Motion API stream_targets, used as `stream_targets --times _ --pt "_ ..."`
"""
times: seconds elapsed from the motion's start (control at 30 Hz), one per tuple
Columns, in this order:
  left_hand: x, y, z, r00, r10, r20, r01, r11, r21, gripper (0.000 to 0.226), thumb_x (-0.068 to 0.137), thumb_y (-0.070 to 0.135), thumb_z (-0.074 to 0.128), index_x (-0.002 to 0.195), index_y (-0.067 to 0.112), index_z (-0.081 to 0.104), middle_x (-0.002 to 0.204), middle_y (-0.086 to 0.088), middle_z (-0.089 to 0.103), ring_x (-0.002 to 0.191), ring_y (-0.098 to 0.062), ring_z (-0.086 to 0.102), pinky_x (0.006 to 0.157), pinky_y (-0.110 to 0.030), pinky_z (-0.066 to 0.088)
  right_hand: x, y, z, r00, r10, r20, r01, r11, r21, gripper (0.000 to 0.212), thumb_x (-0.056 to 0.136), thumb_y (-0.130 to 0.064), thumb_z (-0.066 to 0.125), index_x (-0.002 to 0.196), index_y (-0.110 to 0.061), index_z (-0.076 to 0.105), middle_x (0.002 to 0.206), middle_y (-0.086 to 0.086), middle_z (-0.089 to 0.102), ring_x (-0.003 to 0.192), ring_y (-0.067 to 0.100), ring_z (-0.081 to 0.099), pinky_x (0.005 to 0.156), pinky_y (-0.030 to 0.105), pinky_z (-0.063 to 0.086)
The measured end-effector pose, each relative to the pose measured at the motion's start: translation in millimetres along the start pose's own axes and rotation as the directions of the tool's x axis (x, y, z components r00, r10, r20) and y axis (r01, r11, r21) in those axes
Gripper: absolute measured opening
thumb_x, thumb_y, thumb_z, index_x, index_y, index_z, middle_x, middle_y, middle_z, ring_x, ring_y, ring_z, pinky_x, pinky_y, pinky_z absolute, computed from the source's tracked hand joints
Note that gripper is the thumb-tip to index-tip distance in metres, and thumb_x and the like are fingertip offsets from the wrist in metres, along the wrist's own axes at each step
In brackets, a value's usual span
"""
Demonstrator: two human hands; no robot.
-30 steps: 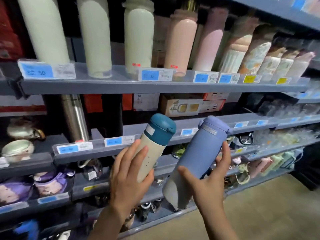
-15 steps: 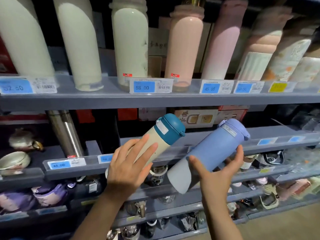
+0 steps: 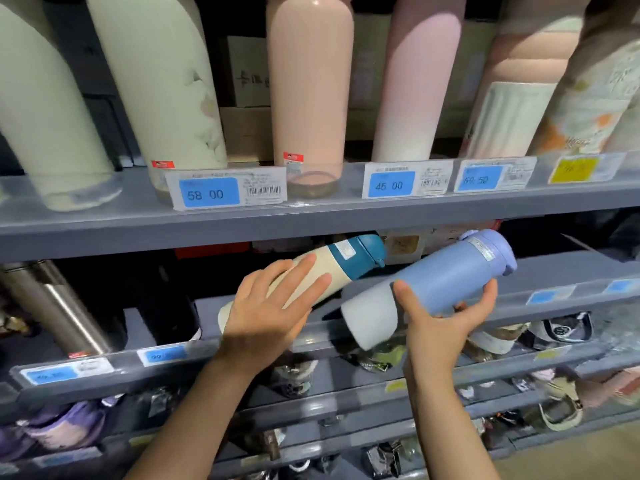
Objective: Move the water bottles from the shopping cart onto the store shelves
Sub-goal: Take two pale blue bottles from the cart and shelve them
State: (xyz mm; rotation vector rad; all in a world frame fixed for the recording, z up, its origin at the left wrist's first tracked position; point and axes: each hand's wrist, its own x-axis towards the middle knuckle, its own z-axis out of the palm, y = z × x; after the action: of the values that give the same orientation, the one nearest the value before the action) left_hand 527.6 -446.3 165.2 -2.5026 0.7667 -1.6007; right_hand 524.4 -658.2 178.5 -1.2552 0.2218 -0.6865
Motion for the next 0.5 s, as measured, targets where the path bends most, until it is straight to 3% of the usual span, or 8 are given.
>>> stream_targets --times 0.1,0.27,0.4,0.5 --pt "7 -2 14 0.998 -0.023 -0.063 0.028 0.997 0.071 0.048 0.081 0.013 0.071 0.125 0.02 0.057 0.126 -0.01 0.065 0.093 -0.032 0.065 0.075 -0.042 0.054 16 11 10 1.0 0.015 0.009 -0.015 1.0 0.017 0.114 0.06 -0.016 0.088 0.142 -0.048 0.017 0.144 0.001 0.035 0.126 0.016 0.049 0.096 0.038 0.052" --pt "7 -1 40 0.994 -0.1 -0.04 0.105 0.983 0.152 0.054 0.073 0.018 0.077 0.121 0.028 0.054 0.106 -0.003 0.064 0.074 -0.03 0.058 0.059 -0.036 0.049 34 23 23 0.999 -0.008 0.032 0.008 1.0 0.012 0.11 0.067 -0.015 0.086 0.143 -0.047 0.014 0.151 -0.006 0.026 0.133 0.012 0.038 0.102 0.043 0.047" --pt "-7 0 57 0.978 -0.194 -0.079 0.199 0.979 0.051 0.06 0.076 0.023 0.075 0.129 0.025 0.046 0.108 -0.008 0.047 0.084 -0.03 0.045 0.064 -0.041 0.049 38 33 34 0.998 -0.027 0.053 0.029 0.999 -0.035 0.111 0.065 -0.022 0.086 0.142 -0.05 0.012 0.153 -0.008 0.022 0.136 0.011 0.033 0.106 0.045 0.043" --pt "-17 2 66 0.955 -0.268 -0.131 0.28 0.956 0.083 0.061 0.083 0.028 0.067 0.136 0.027 0.037 0.113 -0.01 0.041 0.096 -0.032 0.043 0.075 -0.044 0.053 37 40 42 0.996 -0.036 0.082 0.04 0.998 -0.053 0.113 0.063 -0.023 0.088 0.142 -0.051 0.013 0.152 -0.004 0.024 0.137 0.016 0.033 0.107 0.046 0.042"
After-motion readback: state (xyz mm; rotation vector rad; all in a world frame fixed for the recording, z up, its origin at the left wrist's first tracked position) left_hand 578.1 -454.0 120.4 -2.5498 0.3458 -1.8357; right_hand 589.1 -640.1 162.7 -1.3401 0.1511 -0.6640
